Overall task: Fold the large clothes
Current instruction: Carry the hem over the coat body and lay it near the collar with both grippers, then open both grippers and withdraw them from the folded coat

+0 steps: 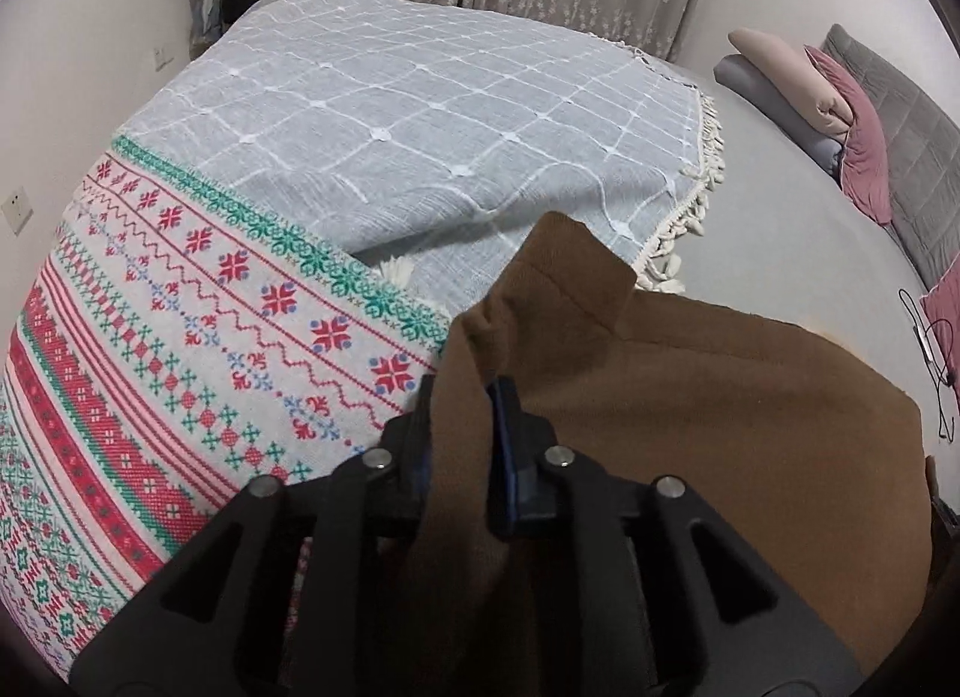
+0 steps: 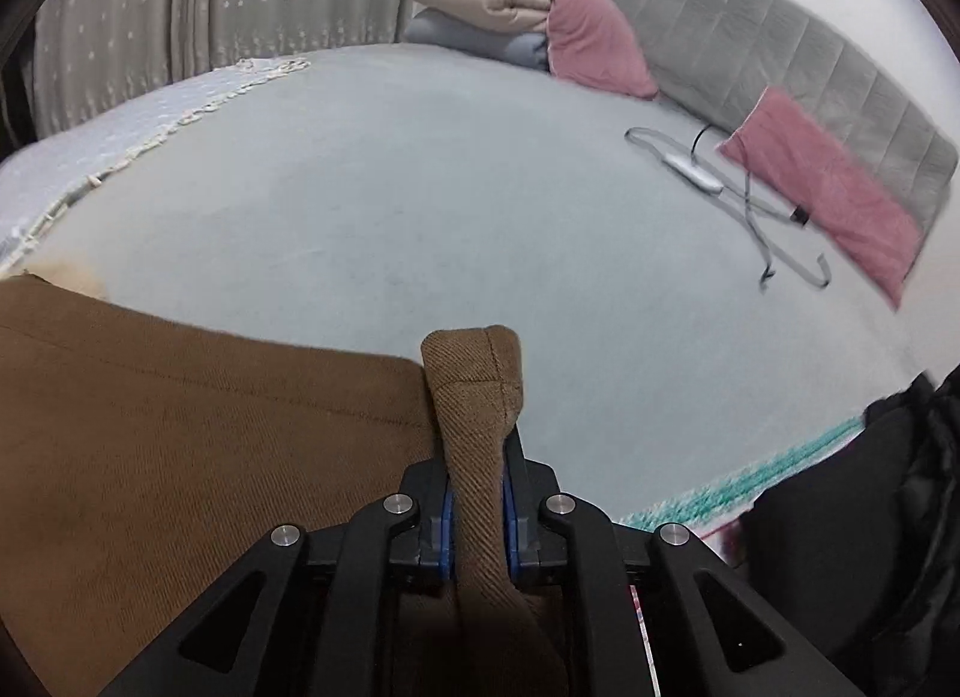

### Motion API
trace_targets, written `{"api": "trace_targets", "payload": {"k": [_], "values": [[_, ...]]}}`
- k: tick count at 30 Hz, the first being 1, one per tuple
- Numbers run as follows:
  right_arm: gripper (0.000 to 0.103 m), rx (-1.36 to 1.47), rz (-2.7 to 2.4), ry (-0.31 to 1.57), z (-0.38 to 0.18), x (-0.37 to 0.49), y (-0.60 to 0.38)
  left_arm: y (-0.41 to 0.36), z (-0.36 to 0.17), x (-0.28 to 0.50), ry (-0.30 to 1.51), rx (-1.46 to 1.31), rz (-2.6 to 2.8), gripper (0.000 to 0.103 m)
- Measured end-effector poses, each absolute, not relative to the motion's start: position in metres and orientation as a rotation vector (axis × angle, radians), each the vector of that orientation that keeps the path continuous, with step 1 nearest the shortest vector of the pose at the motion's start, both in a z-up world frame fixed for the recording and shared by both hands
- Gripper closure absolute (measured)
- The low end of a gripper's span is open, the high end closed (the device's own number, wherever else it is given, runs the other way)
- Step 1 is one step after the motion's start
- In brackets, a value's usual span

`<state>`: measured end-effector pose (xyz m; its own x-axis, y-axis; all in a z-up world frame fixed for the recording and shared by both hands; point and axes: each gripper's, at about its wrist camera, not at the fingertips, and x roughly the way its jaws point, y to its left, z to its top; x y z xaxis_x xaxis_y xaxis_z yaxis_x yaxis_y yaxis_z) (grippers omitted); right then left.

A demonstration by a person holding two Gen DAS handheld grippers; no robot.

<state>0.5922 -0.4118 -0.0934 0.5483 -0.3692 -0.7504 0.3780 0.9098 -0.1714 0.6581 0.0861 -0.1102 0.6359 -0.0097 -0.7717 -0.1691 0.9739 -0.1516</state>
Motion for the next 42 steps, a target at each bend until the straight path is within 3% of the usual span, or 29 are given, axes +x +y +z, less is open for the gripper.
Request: {"api": "trace_targets", "payload": {"k": [4, 6, 8, 11, 17, 22, 25, 28, 31, 42], "values": [[0.051, 0.083, -0.469, 0.922, -0.086, 0.585, -0.426, 0.107, -0.094, 0.637, 0.890, -0.266, 0.090, 0.056], [0.046, 0.145, -0.456, 0.910, -0.065, 0.567, -0.435, 0.115, -0.071, 0.616, 0.848, -0.310, 0.062, 0.055], [0.041, 0.196, -0.423, 0.844, -0.036, 0.535, -0.437, 0.126, -0.043, 0.585, 0.803, -0.339, 0.060, 0.048], [0.019, 0.246, -0.349, 0.763, -0.003, 0.480, -0.428, 0.122, -0.014, 0.533, 0.782, -0.318, -0.004, 0.046], [0.017, 0.231, -0.177, 0.820, 0.014, 0.408, -0.381, 0.044, 0.006, 0.445, 0.802, -0.080, -0.169, 0.038], [0.017, 0.223, -0.120, 0.927, 0.003, 0.372, -0.325, -0.012, -0.032, 0.402, 0.880, 0.066, -0.207, 0.037], [0.017, 0.166, -0.085, 0.971, -0.012, 0.357, -0.303, -0.014, -0.064, 0.397, 0.960, 0.093, -0.155, 0.037], [0.017, 0.088, -0.097, 1.058, -0.039, 0.349, -0.300, 0.001, -0.086, 0.393, 0.950, 0.108, -0.077, 0.029], [0.004, 0.212, -0.112, 1.093, -0.062, 0.340, -0.328, 0.017, -0.087, 0.394, 0.935, 0.112, -0.051, 0.026], [0.003, 0.241, 0.009, 1.094, -0.080, 0.331, -0.352, 0.034, -0.091, 0.401, 0.927, 0.112, -0.034, 0.025]]}}
